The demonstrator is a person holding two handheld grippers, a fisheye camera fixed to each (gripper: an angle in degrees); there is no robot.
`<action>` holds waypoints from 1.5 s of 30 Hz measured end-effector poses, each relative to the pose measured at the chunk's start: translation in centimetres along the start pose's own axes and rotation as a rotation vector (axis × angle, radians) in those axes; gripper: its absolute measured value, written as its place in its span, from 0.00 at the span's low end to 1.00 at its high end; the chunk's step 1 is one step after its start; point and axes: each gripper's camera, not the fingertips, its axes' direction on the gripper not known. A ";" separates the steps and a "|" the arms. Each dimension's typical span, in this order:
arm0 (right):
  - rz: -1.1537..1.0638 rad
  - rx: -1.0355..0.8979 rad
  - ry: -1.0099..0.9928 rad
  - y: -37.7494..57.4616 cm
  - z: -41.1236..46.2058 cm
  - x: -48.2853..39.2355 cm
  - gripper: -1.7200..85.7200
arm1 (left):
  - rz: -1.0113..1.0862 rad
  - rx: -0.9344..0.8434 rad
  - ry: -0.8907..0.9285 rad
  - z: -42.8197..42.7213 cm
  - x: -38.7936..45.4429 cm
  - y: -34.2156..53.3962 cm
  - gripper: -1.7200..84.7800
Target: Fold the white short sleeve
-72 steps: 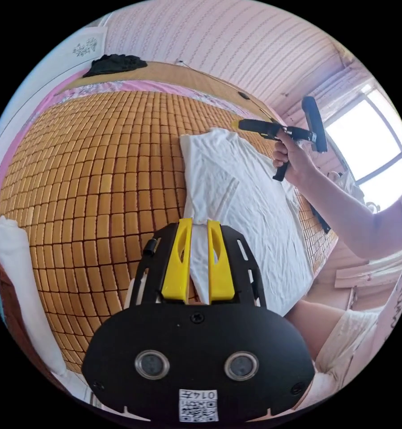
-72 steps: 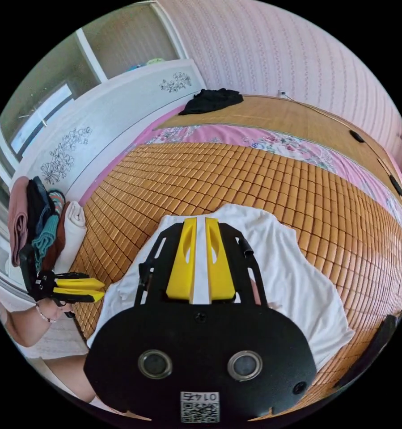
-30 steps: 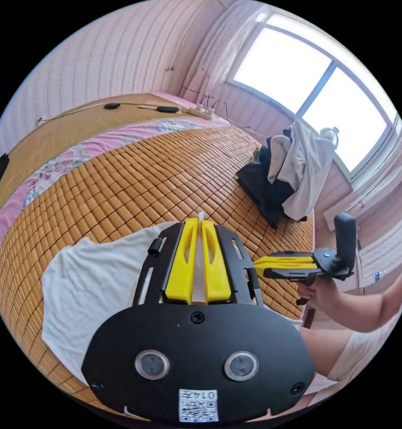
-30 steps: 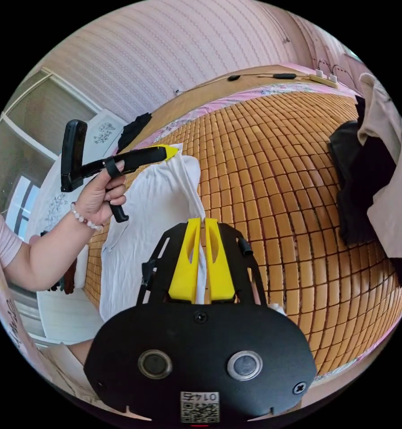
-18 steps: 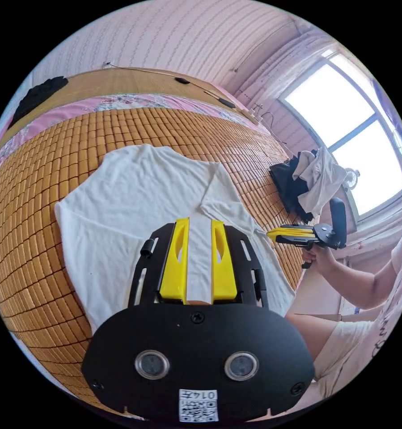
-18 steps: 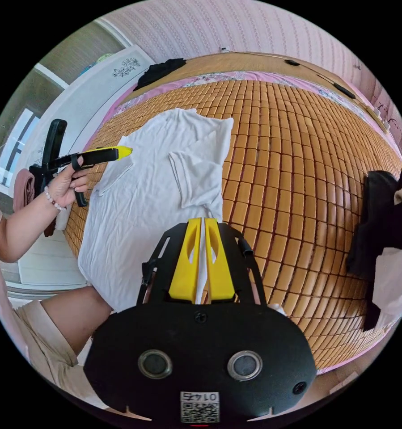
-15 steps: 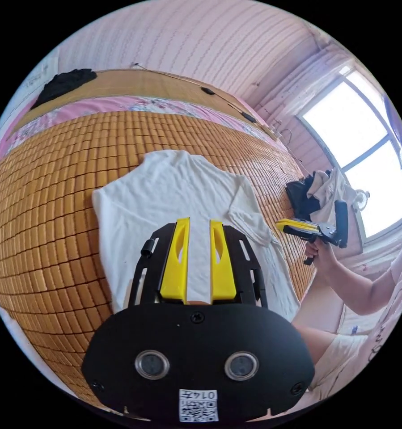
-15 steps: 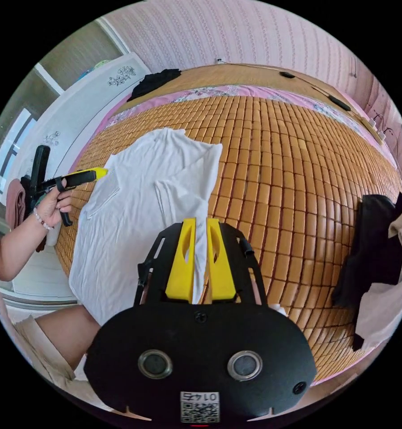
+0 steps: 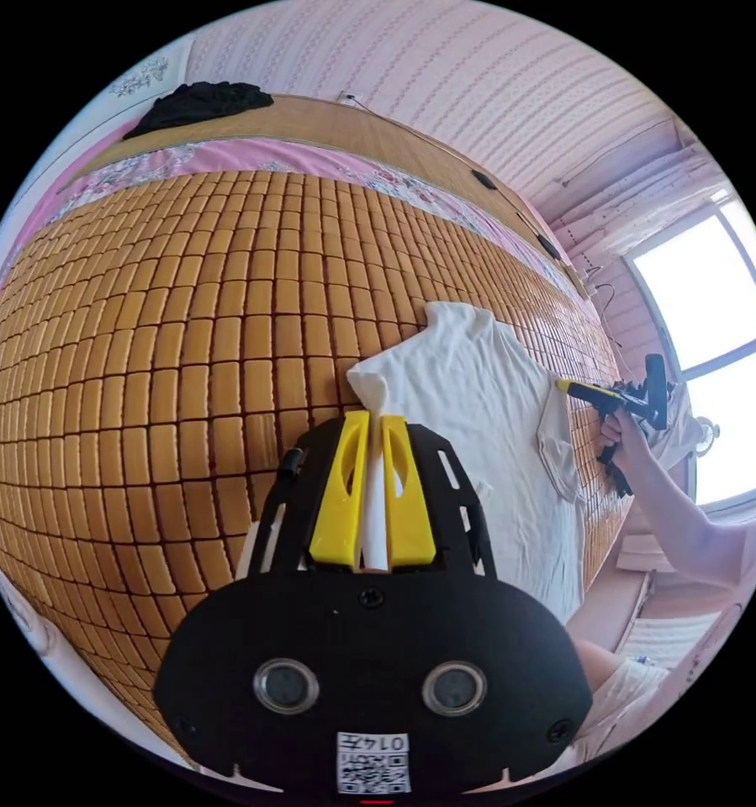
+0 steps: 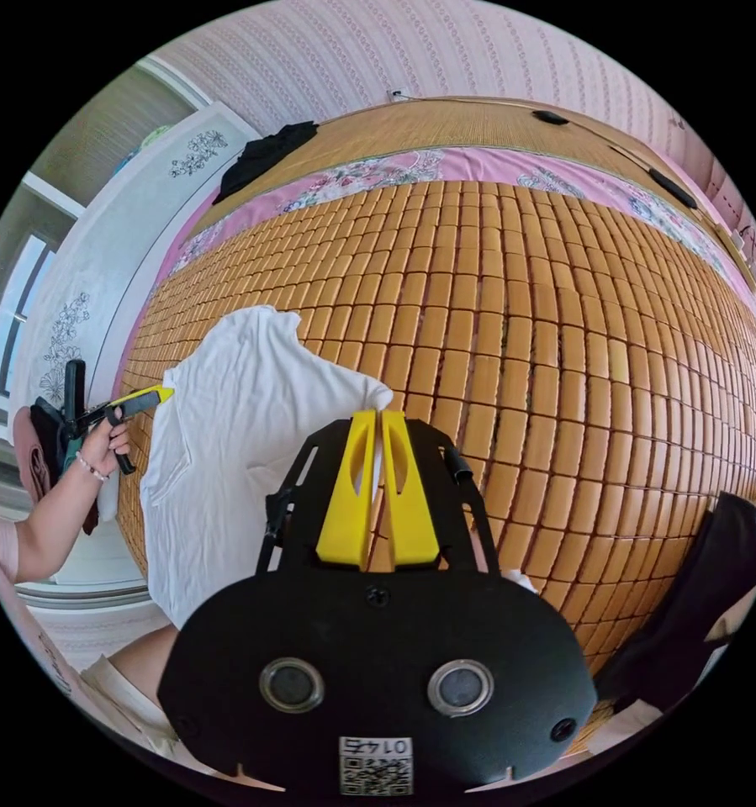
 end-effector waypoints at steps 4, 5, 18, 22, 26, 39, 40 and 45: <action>0.045 0.041 -0.030 -1.1 -1.1 1.3 0.02 | -0.039 0.019 0.044 -0.9 -1.1 -1.2 0.02; 0.060 0.043 -0.031 -1.5 -1.3 1.8 0.02 | -0.023 0.025 0.027 -1.2 -0.9 -1.7 0.01; 0.109 0.147 0.066 -4.8 -4.1 2.4 0.02 | 0.126 0.140 -0.035 -3.1 2.4 -5.9 0.01; 0.137 0.178 0.074 -4.6 -4.8 2.7 0.02 | 0.130 0.185 -0.053 -4.1 2.7 -5.8 0.01; 0.151 0.181 0.072 -3.3 -4.8 2.8 0.02 | 0.125 0.193 -0.044 -4.6 2.6 -4.7 0.01; -0.023 0.279 0.020 7.0 -3.0 -1.3 0.02 | 0.230 0.196 -0.028 -5.9 0.8 5.0 0.01; -0.035 0.296 0.021 7.7 -3.2 -1.6 0.02 | 0.237 0.206 -0.021 -6.1 0.7 5.5 0.01; -0.082 0.424 -0.038 15.2 -5.3 -2.0 0.02 | 0.306 0.285 0.045 -8.7 -0.1 11.3 0.01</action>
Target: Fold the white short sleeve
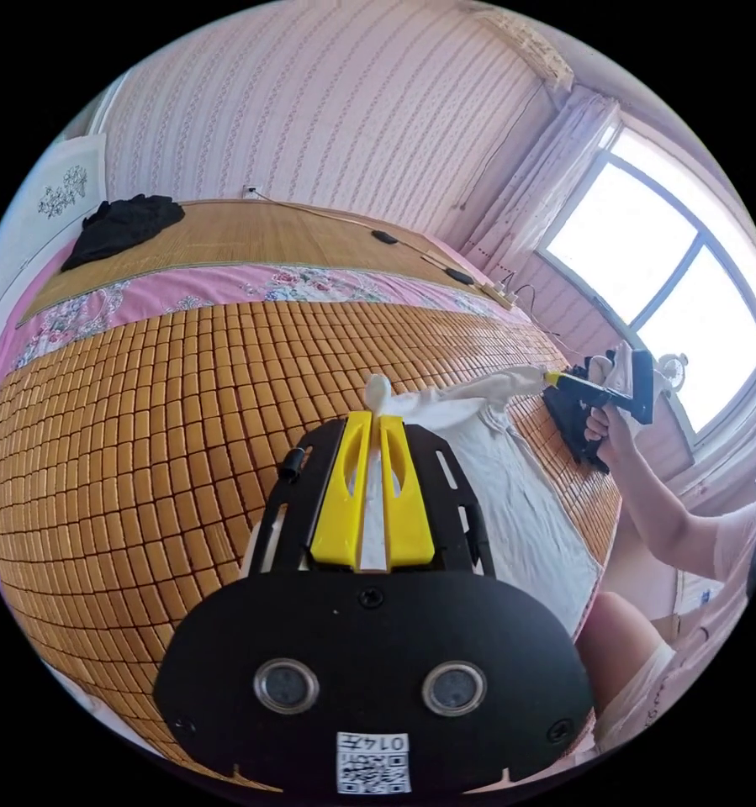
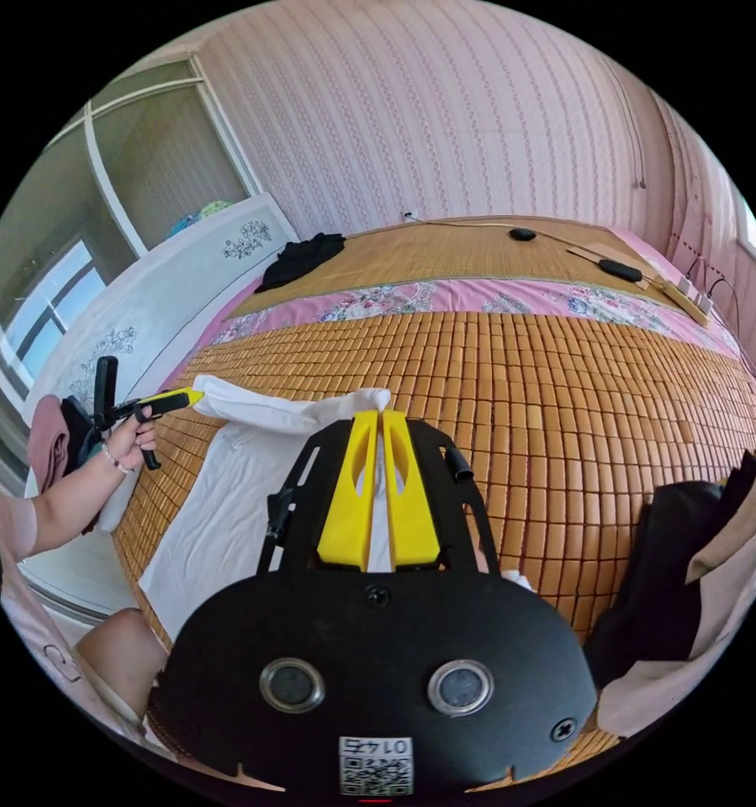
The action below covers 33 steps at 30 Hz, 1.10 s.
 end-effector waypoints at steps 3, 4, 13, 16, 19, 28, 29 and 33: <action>0.051 0.058 -0.056 4.2 -2.4 0.2 0.02 | 0.013 0.048 0.044 -2.3 0.3 3.3 0.01; 0.063 0.076 -0.064 5.1 -2.9 0.2 0.02 | 0.012 0.056 0.051 -2.7 0.4 4.0 0.01; 0.130 -0.126 -0.051 18.5 -5.5 -2.5 0.02 | -0.108 0.042 0.118 -7.7 2.8 17.8 0.01; 0.127 -0.265 -0.007 21.3 -3.7 -3.1 0.02 | -0.190 -0.036 0.106 -7.1 2.8 22.5 0.01; 0.097 -0.314 0.024 22.7 -2.9 -3.6 0.02 | -0.237 -0.100 0.071 -6.1 2.7 25.7 0.01; 0.075 -0.140 -0.044 24.2 -5.6 -3.6 0.02 | -0.221 -0.004 0.110 -7.5 4.3 27.7 0.02; 0.085 -0.134 -0.059 24.6 -5.4 -3.3 0.02 | -0.215 0.000 0.122 -7.4 4.6 28.1 0.02; 0.175 -0.322 -0.041 26.1 -2.2 -1.5 0.03 | -0.192 -0.232 0.012 -3.7 5.2 30.0 0.04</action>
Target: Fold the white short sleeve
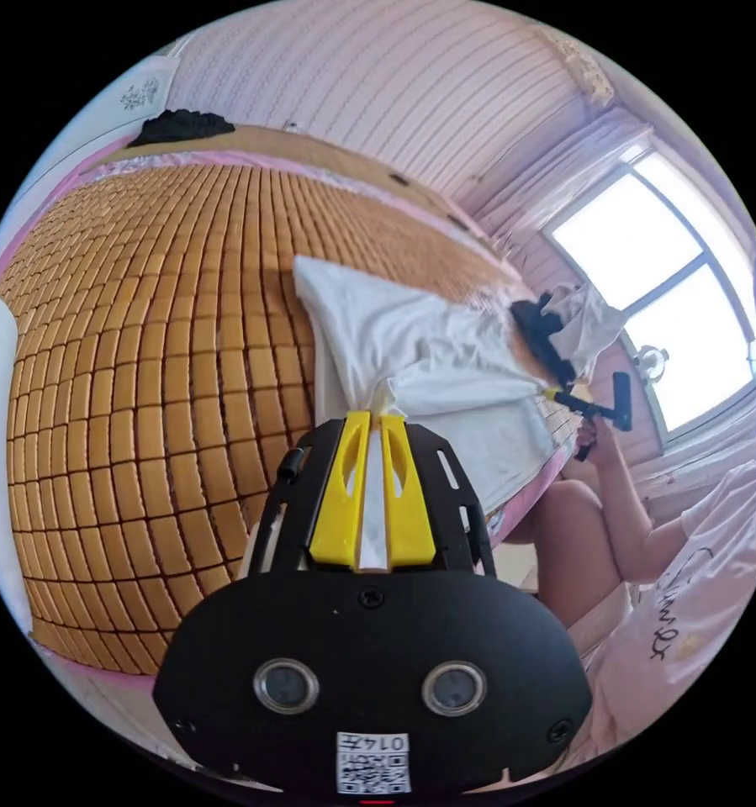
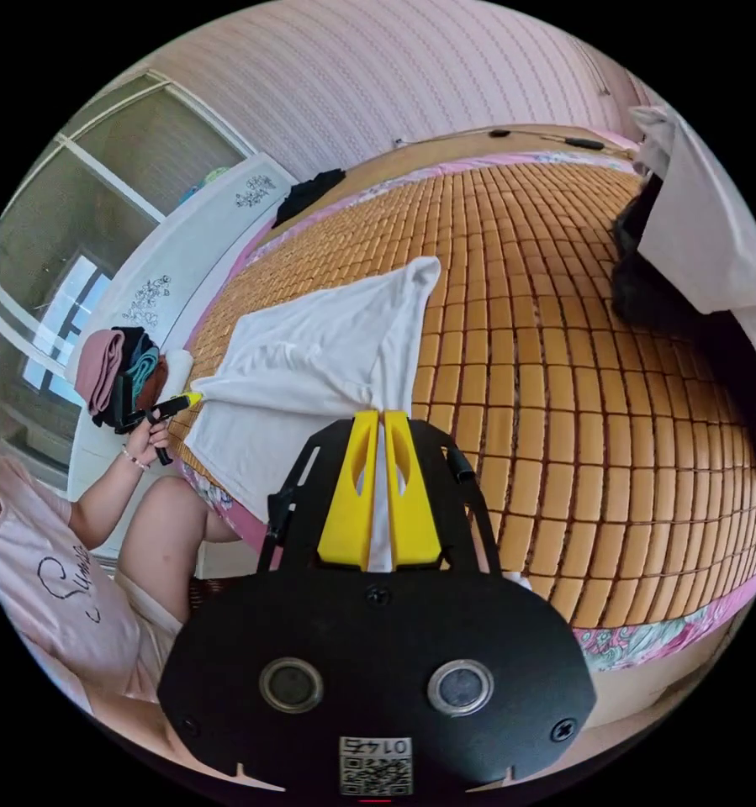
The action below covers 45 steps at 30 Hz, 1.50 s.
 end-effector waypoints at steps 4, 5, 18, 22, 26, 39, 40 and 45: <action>0.021 0.059 0.165 0.6 -1.0 -0.1 0.05 | -0.032 -0.003 -0.025 0.4 0.1 0.9 0.08; 0.029 0.108 0.173 0.6 -1.8 -0.1 0.06 | -0.030 -0.021 -0.063 0.1 0.3 1.1 0.10; -0.367 -0.054 0.085 -5.9 8.8 -9.4 0.13 | 0.161 0.056 -0.010 6.5 8.7 -5.1 0.10; -0.426 -0.021 0.088 -5.2 9.0 -8.8 0.06 | 0.161 -0.066 -0.032 11.8 9.9 -5.8 0.09; -0.584 -0.060 -0.157 -4.2 7.4 -6.1 0.04 | 0.232 -0.119 -0.070 13.6 11.4 -5.0 0.02; -0.840 -0.053 -0.597 -1.4 4.3 -1.8 0.04 | 0.191 -0.199 0.141 10.9 14.4 6.9 0.08; -0.843 -0.081 -0.582 -1.4 4.8 -2.0 0.04 | 0.191 -0.196 0.133 11.1 14.8 7.1 0.08; -0.917 -0.276 -0.537 -1.4 8.1 -3.9 0.08 | 0.241 -0.204 -0.016 15.3 18.8 7.2 0.10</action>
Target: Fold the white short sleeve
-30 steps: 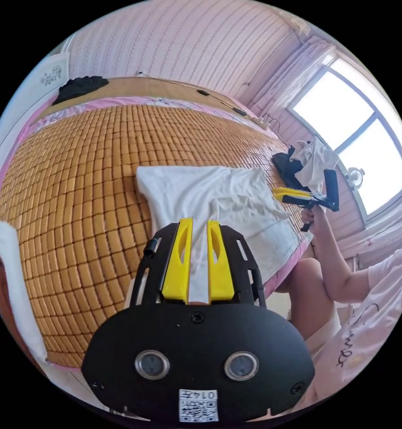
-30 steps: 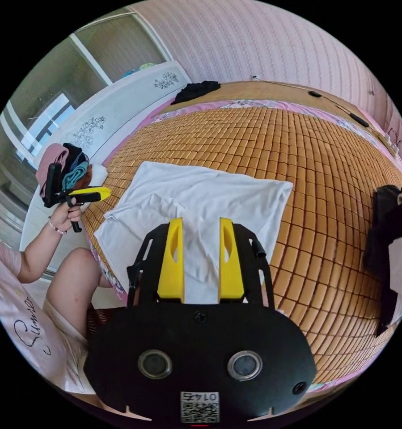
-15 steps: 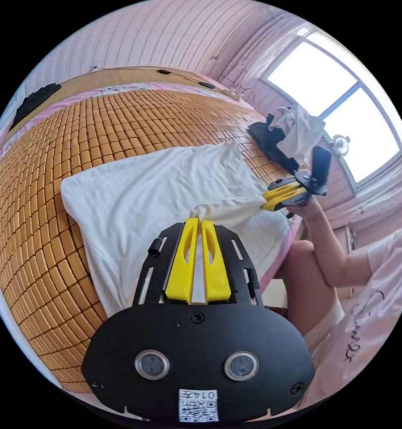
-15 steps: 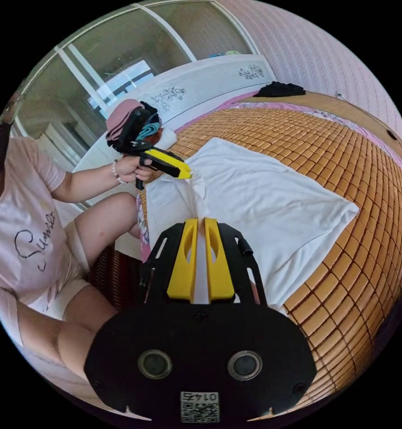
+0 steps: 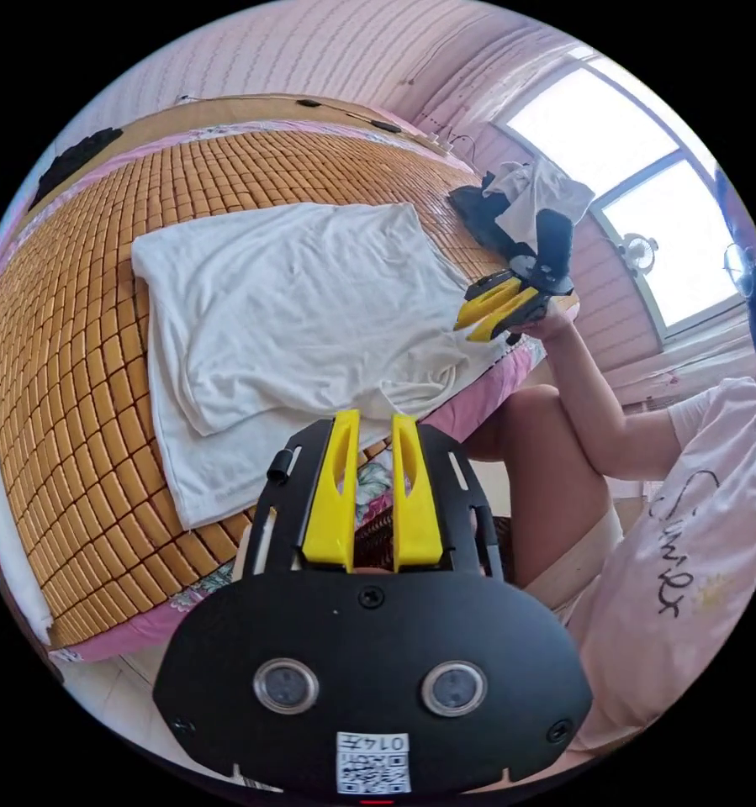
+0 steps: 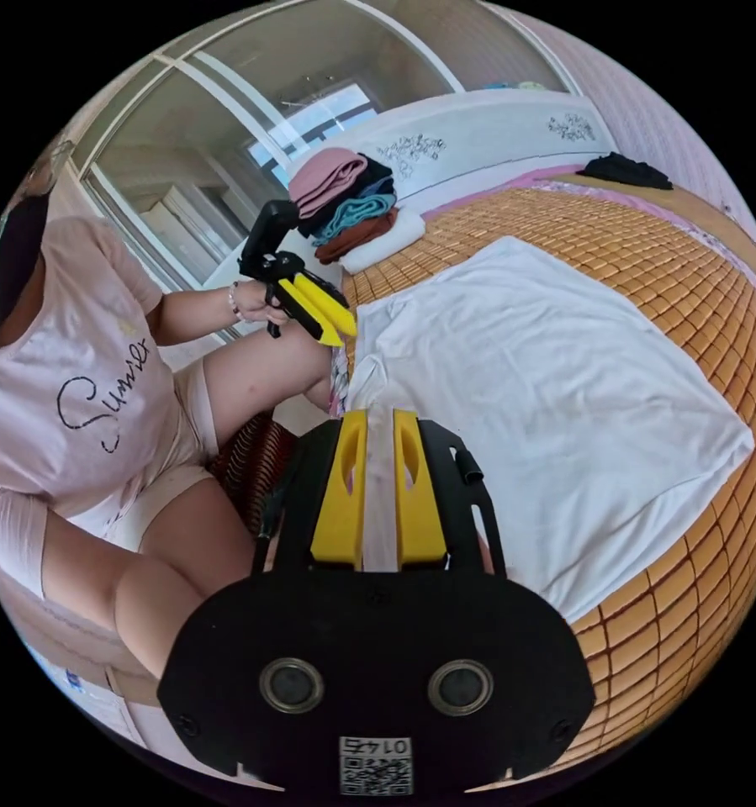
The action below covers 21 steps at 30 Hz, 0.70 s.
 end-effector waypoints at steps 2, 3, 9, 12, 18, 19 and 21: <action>-0.008 -0.043 -0.003 -0.2 0.6 0.1 0.09 | 0.010 -0.003 -0.058 1.5 1.1 -0.9 0.10; -0.009 -0.063 -0.006 -0.2 0.9 0.3 0.09 | 0.015 -0.022 -0.091 2.6 1.7 -1.3 0.10; 0.000 -0.156 -0.056 0.2 1.3 0.9 0.07 | 0.087 -0.149 -0.148 5.9 4.4 -0.9 0.02; 0.014 -0.220 -0.064 0.8 1.9 1.2 0.07 | 0.093 -0.179 -0.136 6.6 5.0 0.1 0.02; 0.031 -0.090 -0.038 2.9 -1.1 1.4 0.08 | 0.070 -0.200 -0.122 8.3 6.4 1.2 0.08; 0.046 -0.049 -0.023 3.5 -2.0 1.5 0.08 | 0.087 -0.190 -0.130 8.3 6.8 1.3 0.08; 0.127 0.173 0.028 6.6 -5.8 2.0 0.09 | 0.176 -0.137 -0.147 8.0 9.2 1.3 0.09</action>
